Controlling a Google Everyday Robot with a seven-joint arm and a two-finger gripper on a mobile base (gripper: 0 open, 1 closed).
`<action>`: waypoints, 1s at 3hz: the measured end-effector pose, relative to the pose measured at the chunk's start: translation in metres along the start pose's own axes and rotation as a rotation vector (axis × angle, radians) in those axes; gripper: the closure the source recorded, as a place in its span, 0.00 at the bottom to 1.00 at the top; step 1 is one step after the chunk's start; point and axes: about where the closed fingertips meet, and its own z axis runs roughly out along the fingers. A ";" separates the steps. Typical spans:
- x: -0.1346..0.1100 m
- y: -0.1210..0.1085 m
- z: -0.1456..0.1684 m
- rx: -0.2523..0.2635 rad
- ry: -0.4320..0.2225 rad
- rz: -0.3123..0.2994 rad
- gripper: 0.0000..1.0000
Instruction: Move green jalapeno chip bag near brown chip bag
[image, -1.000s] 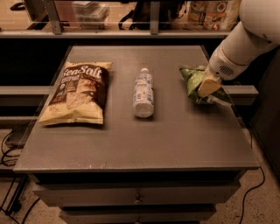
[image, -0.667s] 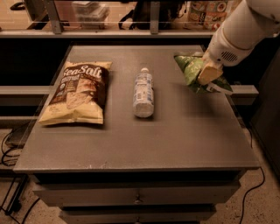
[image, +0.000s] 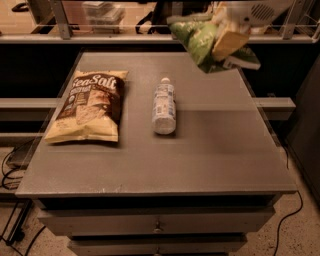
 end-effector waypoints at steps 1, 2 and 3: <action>0.000 -0.001 -0.002 0.006 0.000 0.002 1.00; -0.015 0.012 0.003 -0.038 -0.044 -0.012 1.00; -0.066 0.023 0.006 -0.069 -0.180 -0.015 1.00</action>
Offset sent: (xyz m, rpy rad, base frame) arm -0.0215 0.0442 -0.0166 0.0826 0.0919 0.1194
